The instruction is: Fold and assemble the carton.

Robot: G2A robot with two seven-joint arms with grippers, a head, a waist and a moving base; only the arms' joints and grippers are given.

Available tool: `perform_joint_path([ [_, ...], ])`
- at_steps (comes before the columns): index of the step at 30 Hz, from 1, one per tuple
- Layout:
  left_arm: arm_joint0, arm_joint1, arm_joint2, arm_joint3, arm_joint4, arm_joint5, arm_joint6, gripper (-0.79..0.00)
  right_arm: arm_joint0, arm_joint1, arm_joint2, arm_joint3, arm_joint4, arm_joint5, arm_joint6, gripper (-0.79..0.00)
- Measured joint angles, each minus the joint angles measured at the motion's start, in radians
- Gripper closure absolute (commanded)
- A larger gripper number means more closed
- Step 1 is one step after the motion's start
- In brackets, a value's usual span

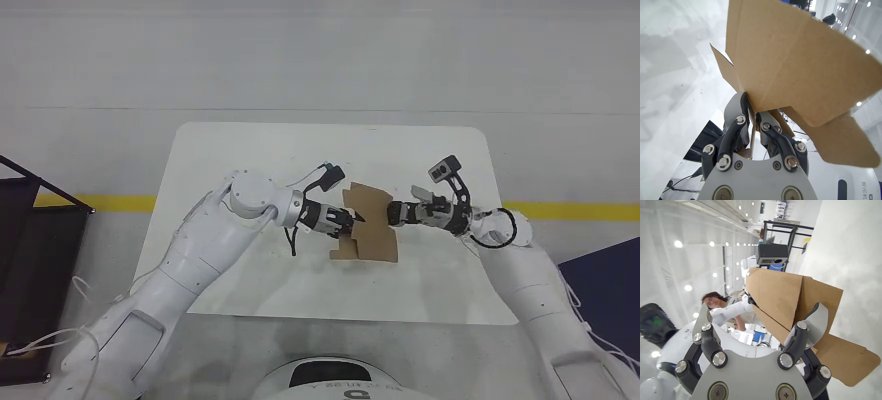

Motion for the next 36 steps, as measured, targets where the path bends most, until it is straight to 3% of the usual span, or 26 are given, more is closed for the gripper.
perform_joint_path([
  [10, -0.008, -0.003, 0.016, 0.008, -0.005, -0.007, 0.002, 0.000, 0.030, -0.025, 0.009, 0.111, 0.227, 0.089, 0.133, -0.730],
  [20, -0.024, -0.008, 0.029, 0.026, -0.015, -0.020, -0.003, 0.000, 0.004, -0.015, 0.002, 0.014, -0.088, -0.041, 0.002, -0.751],
  [28, -0.030, -0.006, 0.026, 0.033, -0.017, -0.023, -0.009, 0.000, -0.012, -0.017, -0.014, -0.030, -0.088, -0.019, 0.025, -0.745],
  [36, -0.034, -0.005, 0.025, 0.033, -0.020, -0.024, -0.018, 0.000, 0.027, -0.028, -0.055, 0.068, -0.144, -0.054, -0.011, -0.751],
])
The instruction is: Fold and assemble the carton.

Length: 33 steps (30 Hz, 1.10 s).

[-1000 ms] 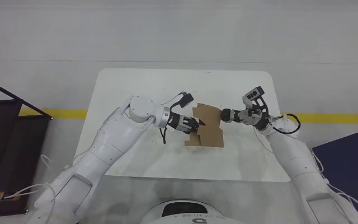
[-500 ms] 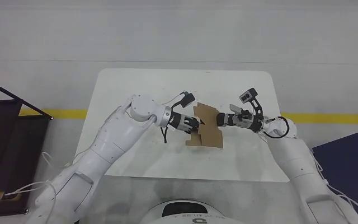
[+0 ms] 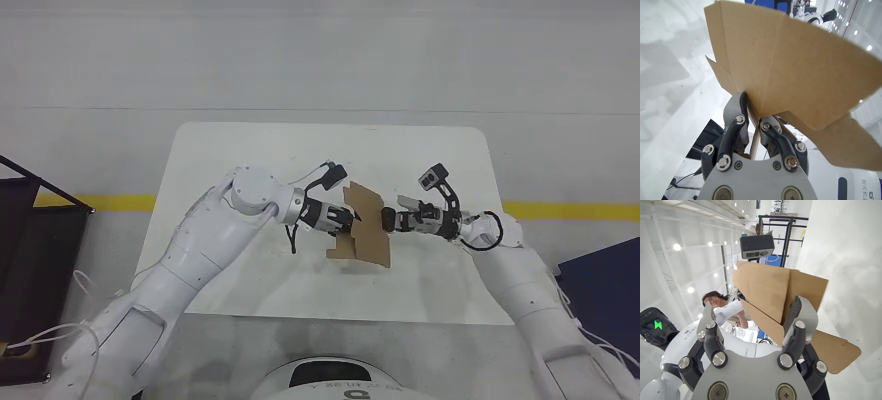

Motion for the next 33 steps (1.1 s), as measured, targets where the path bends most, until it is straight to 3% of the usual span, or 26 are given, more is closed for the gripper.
perform_joint_path([
  [5, -0.006, 0.000, 0.001, 0.007, -0.002, -0.001, -0.004, 0.000, 0.015, -0.009, -0.022, 0.016, 0.041, 0.027, 0.027, -0.745],
  [12, -0.015, -0.002, 0.008, 0.024, -0.008, -0.006, -0.009, 0.000, 0.010, -0.012, 0.029, 0.017, 0.217, 0.142, 0.143, -0.717],
  [24, -0.034, -0.010, 0.024, 0.065, -0.014, -0.014, -0.005, 0.000, 0.010, -0.005, -0.020, 0.000, 0.339, 0.146, 0.146, -0.637],
  [26, -0.039, -0.011, 0.028, 0.070, -0.010, -0.013, -0.004, 0.000, 0.013, -0.001, -0.029, -0.003, 0.345, 0.146, 0.146, -0.582],
  [29, -0.045, -0.013, 0.033, 0.076, -0.003, -0.012, -0.002, 0.000, 0.023, 0.003, -0.040, 0.004, 0.334, 0.146, 0.146, -0.403],
  [33, -0.053, -0.014, 0.038, 0.082, 0.010, -0.011, 0.000, 0.000, 0.049, 0.003, -0.046, 0.030, 0.260, 0.145, 0.146, -0.372],
])
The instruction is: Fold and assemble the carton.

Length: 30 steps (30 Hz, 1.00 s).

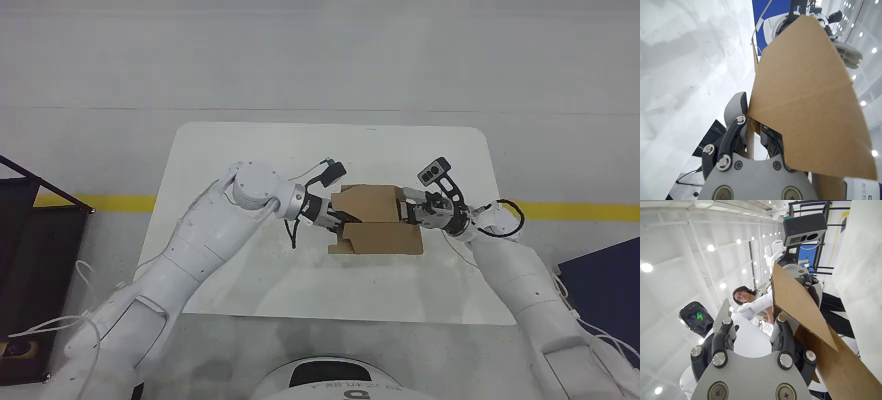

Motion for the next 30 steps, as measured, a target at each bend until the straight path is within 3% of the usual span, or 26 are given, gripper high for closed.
perform_joint_path([
  [6, -0.009, 0.001, 0.000, 0.007, 0.020, 0.003, -0.001, 0.000, 0.016, -0.004, 0.002, -0.007, -0.115, -0.022, -0.022, -0.277],
  [8, -0.011, 0.002, 0.000, 0.008, 0.025, 0.004, -0.002, 0.000, 0.017, -0.003, 0.004, -0.016, -0.142, -0.027, -0.027, -0.132],
  [9, -0.012, 0.002, 0.000, 0.009, 0.028, 0.004, -0.002, 0.000, 0.018, -0.003, 0.004, -0.022, -0.159, -0.030, -0.030, 0.000],
  [17, -0.018, 0.004, -0.009, 0.017, 0.036, 0.008, 0.009, 0.000, 0.012, 0.003, 0.003, -0.079, -0.242, -0.041, -0.041, 0.000],
  [18, -0.019, 0.005, -0.013, 0.019, 0.037, 0.008, 0.016, -0.099, 0.009, 0.005, 0.004, -0.086, -0.250, -0.044, -0.044, 0.000],
  [19, -0.019, 0.006, -0.017, 0.021, 0.037, 0.009, 0.023, -0.299, 0.008, 0.007, 0.005, -0.091, -0.256, -0.047, -0.047, 0.000],
  [20, -0.018, 0.007, -0.022, 0.022, 0.035, 0.011, 0.030, -0.579, 0.005, 0.008, 0.008, -0.097, -0.260, -0.050, -0.050, 0.000],
  [21, -0.017, 0.008, -0.030, 0.024, 0.028, 0.012, 0.039, -0.785, 0.002, 0.011, 0.013, -0.104, -0.265, -0.055, -0.055, 0.000],
  [30, 0.004, 0.033, -0.125, 0.042, -0.013, 0.027, 0.060, -0.785, -0.065, 0.052, 0.141, -0.174, -0.260, -0.111, -0.111, 0.000],
])
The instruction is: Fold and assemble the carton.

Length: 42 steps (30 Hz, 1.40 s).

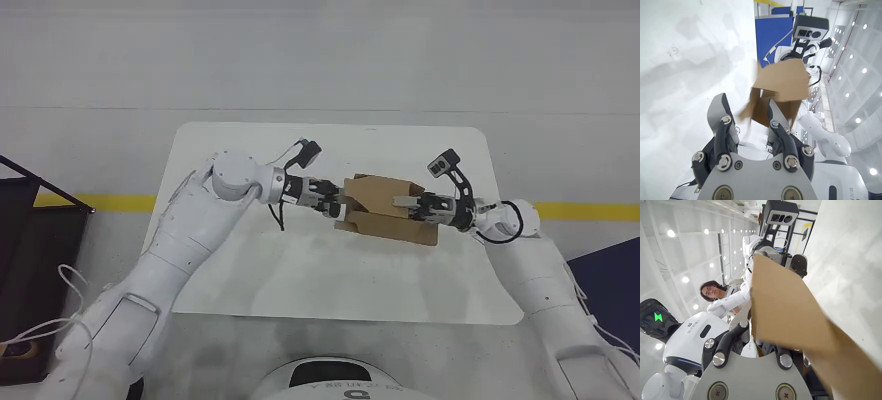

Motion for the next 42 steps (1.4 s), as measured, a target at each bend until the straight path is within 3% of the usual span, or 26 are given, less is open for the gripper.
perform_joint_path([
  [8, 0.052, 0.036, -0.123, -0.017, -0.047, 0.008, 0.006, -0.785, -0.078, 0.033, 0.142, -0.038, 0.012, -0.078, -0.078, 0.000],
  [13, 0.094, 0.051, -0.184, -0.041, -0.104, 0.054, 0.027, -0.785, -0.084, 0.035, 0.153, -0.039, 0.015, -0.087, -0.087, 0.000],
  [18, 0.123, 0.056, -0.191, -0.062, -0.112, 0.134, 0.063, -0.785, -0.084, 0.034, 0.153, -0.039, 0.015, -0.087, -0.087, 0.000],
  [25, 0.167, 0.080, -0.214, -0.106, -0.046, 0.161, 0.010, -0.785, -0.092, 0.032, 0.153, -0.042, 0.038, -0.064, -0.102, 0.000],
  [33, 0.253, 0.112, -0.290, -0.179, -0.007, 0.144, 0.027, -0.785, -0.070, 0.014, 0.119, 0.091, 0.333, 0.392, -0.117, 0.000],
  [39, 0.300, 0.111, -0.298, -0.223, -0.065, 0.149, 0.100, -0.785, -0.012, 0.002, 0.079, 0.212, 0.456, 0.745, -0.079, 0.000],
  [42, 0.303, 0.110, -0.297, -0.226, -0.075, 0.152, 0.109, -0.785, 0.003, -0.003, 0.071, 0.256, 0.524, 0.873, -0.082, 0.000],
])
